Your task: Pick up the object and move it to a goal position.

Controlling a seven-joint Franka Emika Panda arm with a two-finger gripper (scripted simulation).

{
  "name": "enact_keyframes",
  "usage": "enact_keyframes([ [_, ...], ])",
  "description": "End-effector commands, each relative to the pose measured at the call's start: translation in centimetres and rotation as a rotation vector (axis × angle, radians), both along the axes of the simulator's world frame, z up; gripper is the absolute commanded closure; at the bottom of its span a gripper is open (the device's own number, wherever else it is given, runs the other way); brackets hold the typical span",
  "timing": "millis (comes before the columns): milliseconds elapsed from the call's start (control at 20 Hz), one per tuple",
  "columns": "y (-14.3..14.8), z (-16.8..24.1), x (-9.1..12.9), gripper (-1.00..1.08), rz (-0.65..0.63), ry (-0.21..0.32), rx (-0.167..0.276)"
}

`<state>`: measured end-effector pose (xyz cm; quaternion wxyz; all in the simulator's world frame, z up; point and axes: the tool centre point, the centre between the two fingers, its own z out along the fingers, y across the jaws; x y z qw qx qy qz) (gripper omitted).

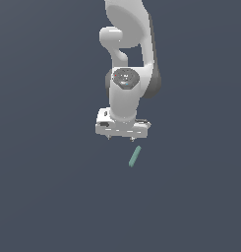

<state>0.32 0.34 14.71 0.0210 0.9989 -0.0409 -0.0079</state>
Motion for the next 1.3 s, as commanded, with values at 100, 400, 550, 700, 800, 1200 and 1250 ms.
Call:
enact_keyframes([
  [100,1.5,-1.7,0.6,-0.92,-0.077,-0.006,0.009],
  [400,4.0,-4.5,1.3,-0.92,-0.207,-0.016,0.022],
  [550,5.1,-5.7,1.6,-0.92,-0.262,-0.019,0.028],
  [700,5.9,-6.7,1.7,-0.92,-0.307,-0.022,0.032],
  [800,6.3,-7.2,1.8,-0.92,-0.330,-0.023,0.034],
  [1200,7.2,-8.3,1.9,-0.92,-0.378,-0.025,0.037],
  [1250,7.2,-8.3,1.9,-0.92,-0.379,-0.025,0.037],
])
